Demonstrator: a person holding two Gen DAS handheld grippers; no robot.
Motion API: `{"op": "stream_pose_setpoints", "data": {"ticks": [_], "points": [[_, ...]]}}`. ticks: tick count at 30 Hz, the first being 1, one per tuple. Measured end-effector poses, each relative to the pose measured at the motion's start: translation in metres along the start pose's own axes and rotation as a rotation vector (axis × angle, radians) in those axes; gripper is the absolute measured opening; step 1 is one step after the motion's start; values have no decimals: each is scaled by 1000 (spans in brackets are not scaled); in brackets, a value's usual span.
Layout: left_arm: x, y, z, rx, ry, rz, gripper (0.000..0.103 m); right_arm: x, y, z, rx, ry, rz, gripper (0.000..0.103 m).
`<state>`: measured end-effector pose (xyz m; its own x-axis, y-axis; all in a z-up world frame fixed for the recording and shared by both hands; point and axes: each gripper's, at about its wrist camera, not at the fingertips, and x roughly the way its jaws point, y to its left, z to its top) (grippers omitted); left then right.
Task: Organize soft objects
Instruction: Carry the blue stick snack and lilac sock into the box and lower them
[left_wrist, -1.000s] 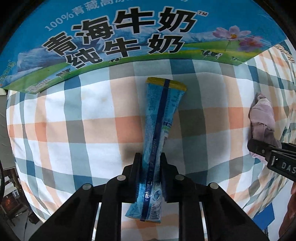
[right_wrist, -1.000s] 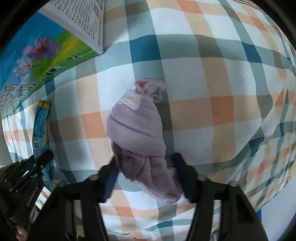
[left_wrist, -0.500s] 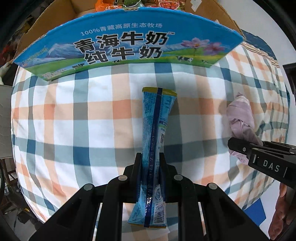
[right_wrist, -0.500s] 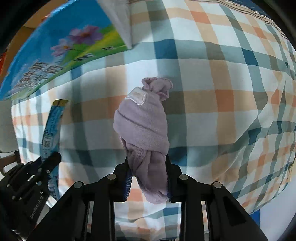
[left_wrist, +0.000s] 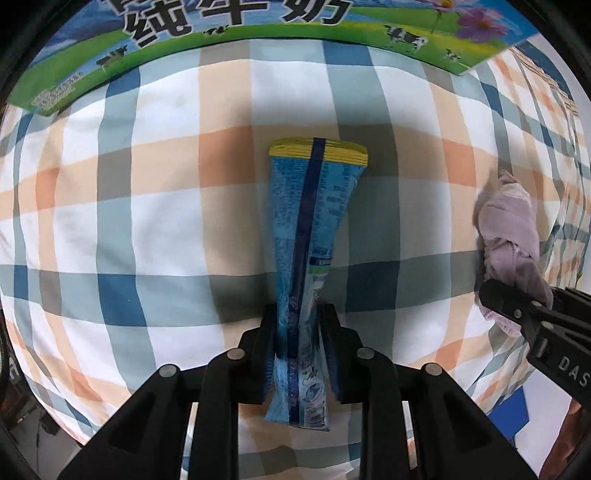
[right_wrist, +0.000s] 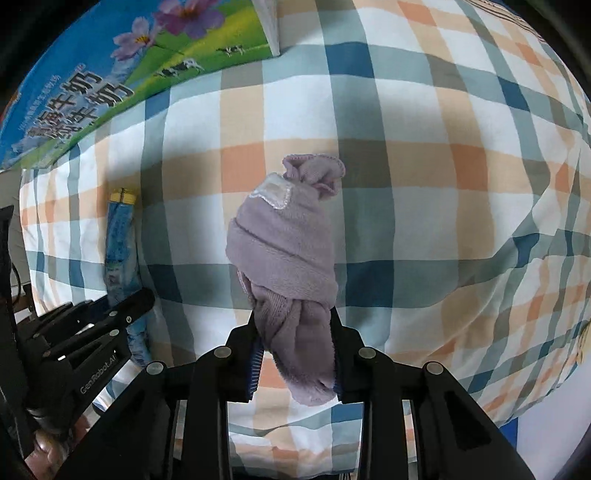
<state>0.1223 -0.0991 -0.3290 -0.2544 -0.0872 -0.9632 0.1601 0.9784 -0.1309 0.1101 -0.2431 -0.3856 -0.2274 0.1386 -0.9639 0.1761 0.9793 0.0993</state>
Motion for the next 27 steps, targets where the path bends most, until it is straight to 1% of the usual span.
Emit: {"op": "stream_pose_setpoints", "data": {"ticks": [2,3,4,5,6,8,9,14,17,18,19,20,22,25,26,27], "points": [[-3,-4,-4,-3,-12,9,17,6,-1,2,6,8,2,33],[-4,-6,0,-4,-20,12,15,8,0,2,9,13,4,33],[-12,-10,-2,-8,-15,6,15,9,-3,2,11,14,8,32],[-17,-12,-4,-9,-26,9,14,8,-6,4,10,10,13,32],[-21,-10,2,-11,-36,4,14,6,-9,6,6,4,17,32],[-37,-13,-4,-17,-64,-9,14,-1,-6,1,-3,-8,25,31],[-45,-15,-5,-17,-80,-14,14,-2,-13,2,-8,-13,32,31],[-104,-27,-19,-8,-186,-55,14,-34,-11,-7,-37,-60,76,30],[-142,-27,-22,-14,-249,-96,14,-62,-8,-19,-59,-99,115,30],[-150,-23,-18,-13,-267,-104,14,-72,-6,-20,-68,-114,128,30],[-161,-20,-17,-17,-272,-117,14,-91,-1,-17,-76,-124,136,30],[-173,-15,-10,-21,-290,-128,14,-110,2,-13,-85,-137,145,30],[-193,-2,5,-24,-317,-145,14,-134,10,-14,-106,-169,164,30],[-211,11,27,-56,-340,-168,14,-164,25,-7,-133,-202,188,30],[-213,19,34,-72,-347,-174,14,-166,30,-5,-140,-211,189,30],[-213,32,50,-92,-351,-182,14,-173,36,1,-149,-223,194,30]]}}
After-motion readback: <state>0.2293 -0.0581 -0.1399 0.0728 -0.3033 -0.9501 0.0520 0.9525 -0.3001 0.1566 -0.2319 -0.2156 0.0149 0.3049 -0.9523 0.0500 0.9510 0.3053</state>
